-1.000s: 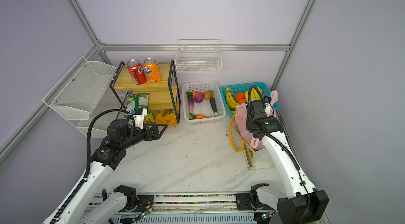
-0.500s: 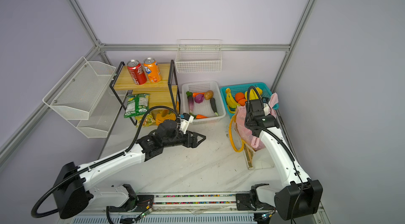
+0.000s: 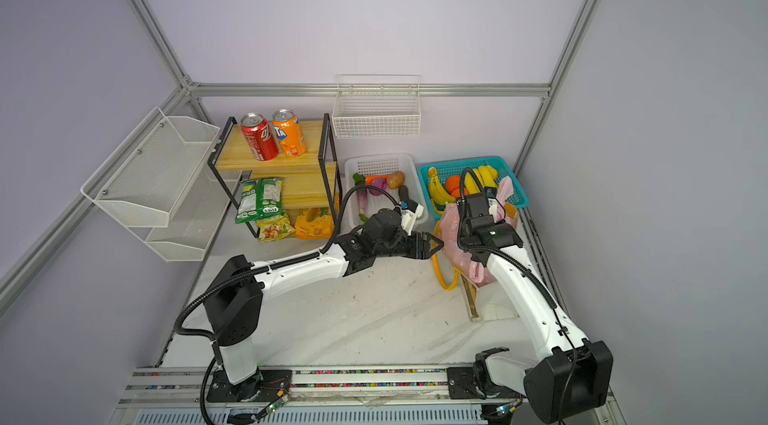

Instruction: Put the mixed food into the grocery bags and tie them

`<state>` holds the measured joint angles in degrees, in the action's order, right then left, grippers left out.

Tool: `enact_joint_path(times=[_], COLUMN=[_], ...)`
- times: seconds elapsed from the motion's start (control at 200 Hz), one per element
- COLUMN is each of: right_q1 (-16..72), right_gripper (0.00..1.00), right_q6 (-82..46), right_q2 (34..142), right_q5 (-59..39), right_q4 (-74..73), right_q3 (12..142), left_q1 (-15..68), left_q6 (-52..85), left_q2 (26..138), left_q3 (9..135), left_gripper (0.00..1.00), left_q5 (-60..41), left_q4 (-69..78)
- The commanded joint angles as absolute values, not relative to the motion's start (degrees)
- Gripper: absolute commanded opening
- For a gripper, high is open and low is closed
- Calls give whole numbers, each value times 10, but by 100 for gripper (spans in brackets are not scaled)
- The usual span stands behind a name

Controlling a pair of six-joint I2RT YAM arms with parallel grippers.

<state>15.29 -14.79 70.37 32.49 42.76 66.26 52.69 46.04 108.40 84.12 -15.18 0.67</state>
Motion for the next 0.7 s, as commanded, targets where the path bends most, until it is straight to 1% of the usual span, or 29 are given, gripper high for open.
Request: enact_joint_path(times=[0.0,0.255,0.38,0.475,0.625,0.695], right_q1=[157,158,159,159,159,160], right_gripper=[0,0,0,0,0,0], right_q6=[-154,-150,-150,-152,-157,-154], right_q2=[701,697,689,679,666,659], right_q5=[321,323,327,324,309,276], right_q4=[415,414,423,431,437,435], right_q3=[657,656,663,665,664,668], left_q1=[528,530,531,532,532,531], left_q6=[475,484,501,508,508,505], left_q2=[1097,1141,1153,1129,1048,1010], left_q3=[907,943,956,940,859,821], left_gripper=[55,31,13,0,0,0], left_q5=[-162,-189,-215,-220,-189,-174], left_q4=[10,4,9,23,58,61])
